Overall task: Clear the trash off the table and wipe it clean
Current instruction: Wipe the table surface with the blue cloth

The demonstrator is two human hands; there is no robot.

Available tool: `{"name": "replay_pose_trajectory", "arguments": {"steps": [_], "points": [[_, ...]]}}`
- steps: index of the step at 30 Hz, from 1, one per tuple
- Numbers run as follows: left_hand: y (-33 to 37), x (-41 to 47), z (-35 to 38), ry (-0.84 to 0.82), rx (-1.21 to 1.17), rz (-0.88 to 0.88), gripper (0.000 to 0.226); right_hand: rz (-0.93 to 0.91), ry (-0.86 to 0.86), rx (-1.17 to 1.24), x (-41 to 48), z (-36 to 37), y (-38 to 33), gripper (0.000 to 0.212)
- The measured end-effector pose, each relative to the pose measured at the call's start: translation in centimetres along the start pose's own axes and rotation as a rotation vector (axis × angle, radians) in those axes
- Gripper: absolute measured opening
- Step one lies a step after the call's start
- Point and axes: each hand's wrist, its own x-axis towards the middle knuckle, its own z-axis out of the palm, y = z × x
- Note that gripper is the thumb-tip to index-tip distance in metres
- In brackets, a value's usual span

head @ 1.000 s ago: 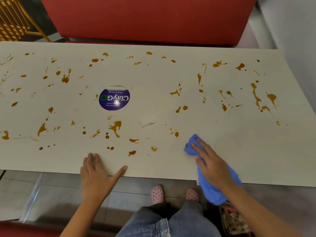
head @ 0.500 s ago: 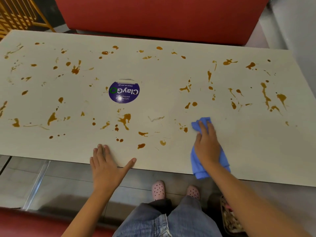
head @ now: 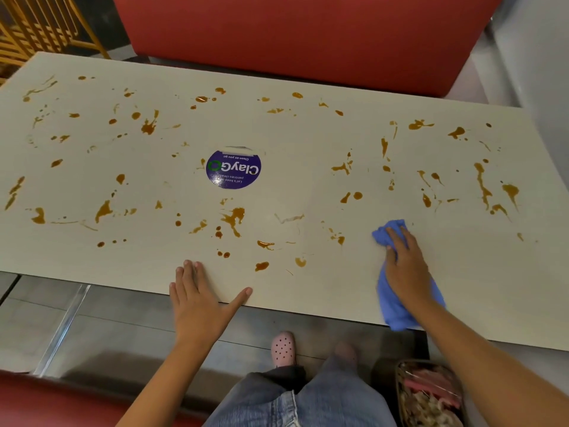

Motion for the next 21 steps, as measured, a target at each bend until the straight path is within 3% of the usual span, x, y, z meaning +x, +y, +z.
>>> {"name": "replay_pose_trajectory", "arguments": {"steps": [5,9,12,15,21], "points": [[0.0,-0.1,-0.1,0.013,0.01,0.003,0.132,-0.049,0.048,-0.021,-0.5,4.2,-6.3,0.041],[0.1,-0.2,-0.2,0.033,0.006,0.006,0.137,-0.22,-0.066,0.05,-3.2,4.8,-6.7,0.041],[-0.1,0.1,-0.8,0.011,0.008,0.023,0.126,-0.364,-0.2,0.08,-3.6,2.8,-3.8,0.043],[-0.8,0.4,-1.6,0.032,-0.007,0.023,0.102,-0.363,-0.271,0.105,-2.8,0.8,-1.2,0.044],[-3.6,1.8,-3.0,0.079,-0.086,-0.073,0.097,-0.134,-0.033,-0.011,-0.2,2.9,-3.7,0.039]]}}
